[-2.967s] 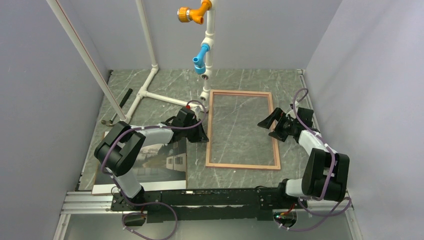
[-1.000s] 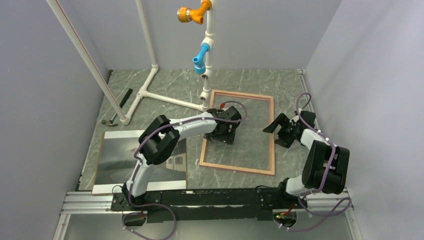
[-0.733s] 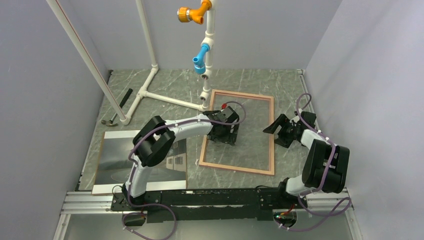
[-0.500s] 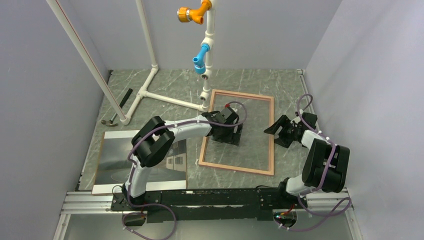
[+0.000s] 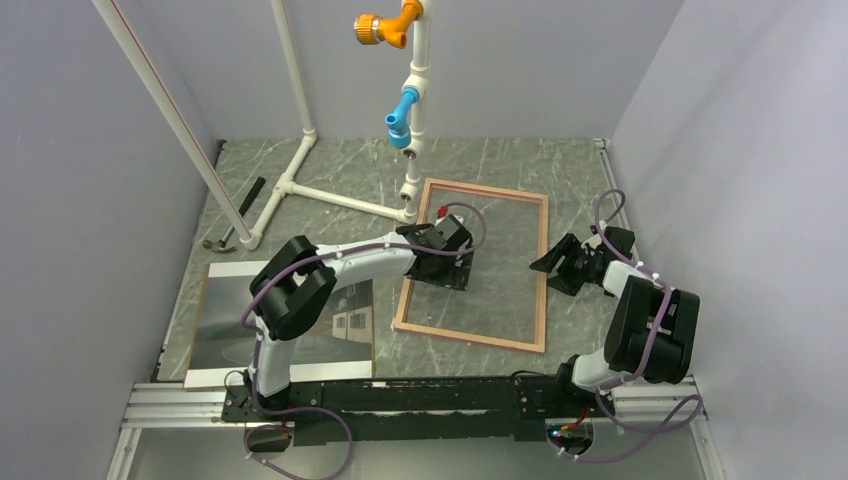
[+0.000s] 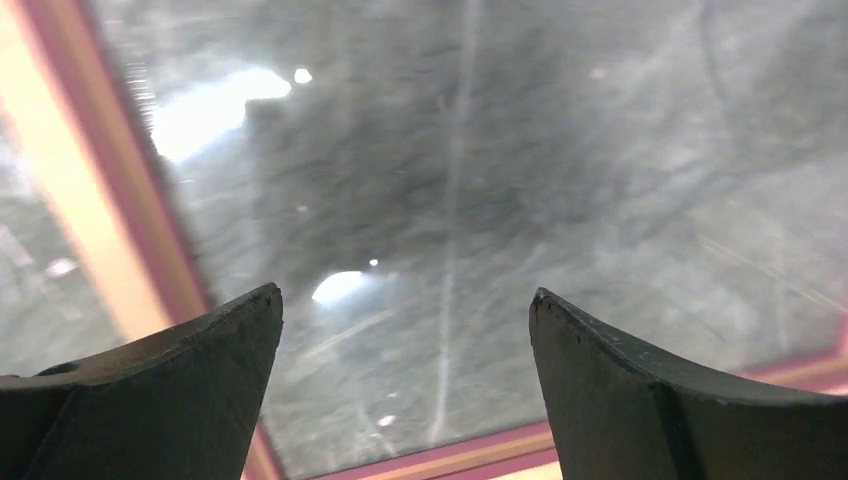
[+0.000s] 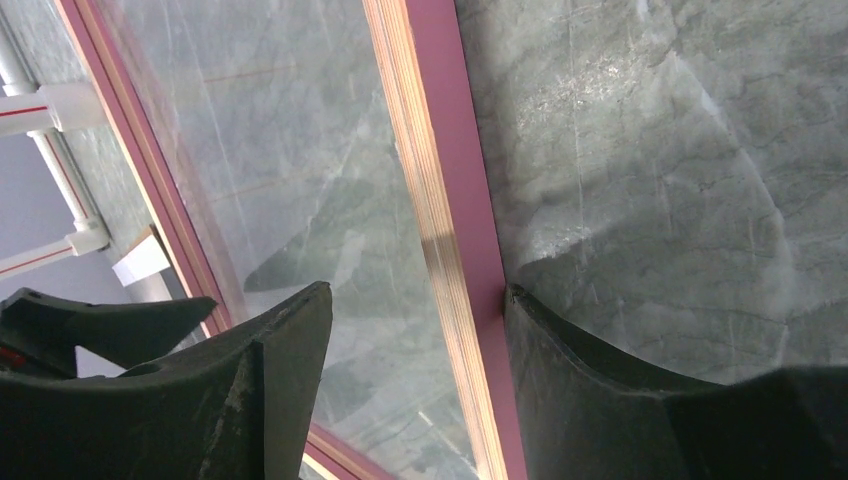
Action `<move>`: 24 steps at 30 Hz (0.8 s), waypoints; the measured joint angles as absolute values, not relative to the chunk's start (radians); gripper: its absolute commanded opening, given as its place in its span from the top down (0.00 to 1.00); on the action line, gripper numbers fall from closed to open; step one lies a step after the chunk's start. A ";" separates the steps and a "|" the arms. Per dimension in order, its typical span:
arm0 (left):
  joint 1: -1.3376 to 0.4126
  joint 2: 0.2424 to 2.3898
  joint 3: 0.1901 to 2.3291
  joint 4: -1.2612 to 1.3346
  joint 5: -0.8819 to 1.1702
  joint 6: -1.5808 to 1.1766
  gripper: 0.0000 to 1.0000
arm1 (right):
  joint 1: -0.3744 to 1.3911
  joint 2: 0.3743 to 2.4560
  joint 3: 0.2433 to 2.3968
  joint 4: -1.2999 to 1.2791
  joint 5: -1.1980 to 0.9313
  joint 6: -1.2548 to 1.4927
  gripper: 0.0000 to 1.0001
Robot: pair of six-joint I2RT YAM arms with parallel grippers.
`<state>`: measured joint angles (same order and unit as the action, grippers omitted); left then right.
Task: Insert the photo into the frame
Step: Pick up the photo frame item from the photo frame.
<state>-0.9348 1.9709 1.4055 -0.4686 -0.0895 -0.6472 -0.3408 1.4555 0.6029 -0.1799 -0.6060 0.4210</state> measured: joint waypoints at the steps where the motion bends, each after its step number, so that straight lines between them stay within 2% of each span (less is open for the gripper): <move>1: -0.935 1.967 1.414 -0.504 -0.131 -0.647 0.02 | -0.340 1.455 0.603 -0.183 -0.605 0.419 0.35; 8: -0.912 2.023 1.508 -0.656 -0.226 -0.652 0.02 | -0.337 1.451 0.603 -0.193 -0.599 0.417 0.33; 20: -0.896 2.182 1.718 -0.861 -0.227 -0.670 0.01 | -0.332 1.440 0.603 -0.227 -0.600 0.411 0.31; 24: -0.892 2.185 1.721 -0.864 -0.201 -0.653 0.01 | -0.332 1.439 0.603 -0.227 -0.603 0.411 0.31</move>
<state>-0.8921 2.1845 1.7206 -0.8642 -0.2008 -0.6533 -0.3321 1.4395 0.6033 -0.2272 -0.6029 0.4107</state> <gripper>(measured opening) 0.987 0.685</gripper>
